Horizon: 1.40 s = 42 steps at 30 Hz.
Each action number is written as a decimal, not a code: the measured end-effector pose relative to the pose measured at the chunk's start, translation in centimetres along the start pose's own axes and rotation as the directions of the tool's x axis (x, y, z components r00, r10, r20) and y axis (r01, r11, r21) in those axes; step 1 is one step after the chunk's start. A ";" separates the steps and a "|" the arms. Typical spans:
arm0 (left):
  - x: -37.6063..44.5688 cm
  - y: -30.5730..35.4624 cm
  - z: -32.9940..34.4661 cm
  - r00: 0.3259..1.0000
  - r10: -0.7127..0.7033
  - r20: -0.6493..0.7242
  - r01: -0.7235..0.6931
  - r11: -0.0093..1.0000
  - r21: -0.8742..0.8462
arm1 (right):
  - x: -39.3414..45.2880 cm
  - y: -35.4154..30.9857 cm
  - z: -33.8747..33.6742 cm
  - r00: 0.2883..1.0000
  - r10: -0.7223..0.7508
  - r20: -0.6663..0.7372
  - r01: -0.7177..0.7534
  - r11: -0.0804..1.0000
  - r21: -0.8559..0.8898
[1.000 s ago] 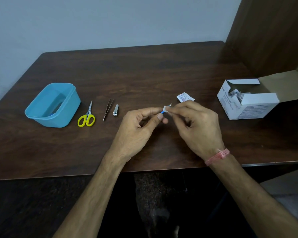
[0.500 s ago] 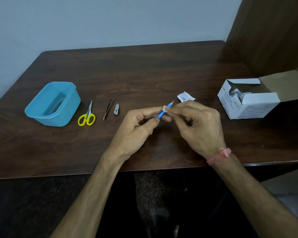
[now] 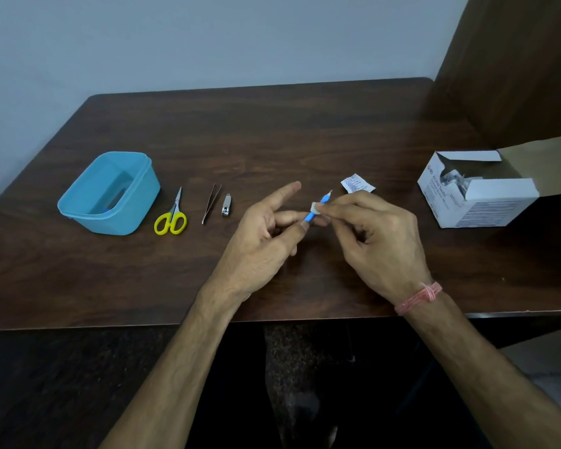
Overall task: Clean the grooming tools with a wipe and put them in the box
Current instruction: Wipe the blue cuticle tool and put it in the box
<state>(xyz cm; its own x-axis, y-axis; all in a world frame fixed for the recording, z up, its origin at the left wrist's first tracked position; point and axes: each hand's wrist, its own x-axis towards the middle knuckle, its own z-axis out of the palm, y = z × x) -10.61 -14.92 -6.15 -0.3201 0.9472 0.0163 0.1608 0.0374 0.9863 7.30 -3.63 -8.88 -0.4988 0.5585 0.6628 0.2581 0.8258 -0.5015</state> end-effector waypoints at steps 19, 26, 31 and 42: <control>0.0 -0.1 -0.1 1.000 -0.002 0.000 0.002 0.999 0.033 | -0.2 0.2 0.2 0.999 -0.026 -0.024 0.025 0.999 -0.031; -0.1 -0.4 -0.1 1.000 0.006 -0.002 -0.006 0.999 0.034 | -0.2 0.4 0.3 0.999 0.021 -0.033 -0.022 1.000 -0.022; 0.2 -0.6 -0.1 1.000 0.015 0.005 -0.015 1.000 0.012 | 0.0 0.4 0.4 0.996 0.048 -0.073 -0.052 0.997 -0.054; 0.0 -0.4 -0.1 0.997 0.059 0.052 -0.060 0.998 0.012 | -0.1 0.6 0.4 0.998 0.031 -0.055 -0.035 0.997 -0.071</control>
<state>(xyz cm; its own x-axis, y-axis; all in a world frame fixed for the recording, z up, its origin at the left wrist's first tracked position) -10.82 -14.96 -6.52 -0.2611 0.9631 0.0658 0.1908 -0.0153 0.9815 7.18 -3.26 -9.48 -0.4439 0.5872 0.6768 0.3332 0.8093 -0.4836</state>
